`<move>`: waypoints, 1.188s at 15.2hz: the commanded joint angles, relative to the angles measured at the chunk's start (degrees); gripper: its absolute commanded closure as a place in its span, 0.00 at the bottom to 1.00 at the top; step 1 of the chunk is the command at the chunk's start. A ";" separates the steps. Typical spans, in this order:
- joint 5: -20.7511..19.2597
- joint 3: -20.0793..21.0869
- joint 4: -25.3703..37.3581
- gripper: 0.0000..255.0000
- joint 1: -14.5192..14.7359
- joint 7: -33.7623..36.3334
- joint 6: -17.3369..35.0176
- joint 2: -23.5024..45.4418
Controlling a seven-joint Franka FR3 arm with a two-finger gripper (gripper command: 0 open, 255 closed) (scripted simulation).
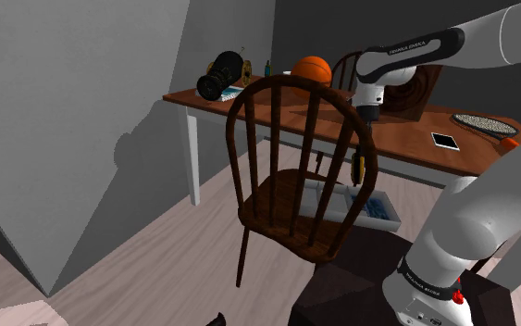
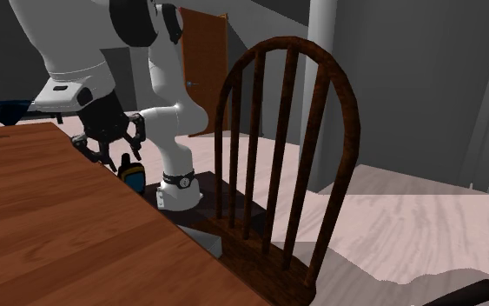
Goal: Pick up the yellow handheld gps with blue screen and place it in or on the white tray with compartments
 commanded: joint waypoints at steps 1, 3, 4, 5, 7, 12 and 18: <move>0.48 -2.28 -4.67 1.00 0.83 -1.14 9.18 10.34; 0.36 -2.90 -4.67 1.00 1.48 -1.03 9.17 10.27; 0.34 -3.01 -4.67 1.00 1.59 -1.01 9.16 10.25; 0.34 -3.03 -4.67 1.00 1.61 -1.00 9.16 10.25; 0.37 -2.87 -4.67 1.00 1.45 -1.03 9.17 10.27; 1.52 -4.48 1.75 0.00 1.54 -4.04 7.17 15.61; 1.34 -1.35 3.14 0.00 0.48 -1.72 2.14 11.26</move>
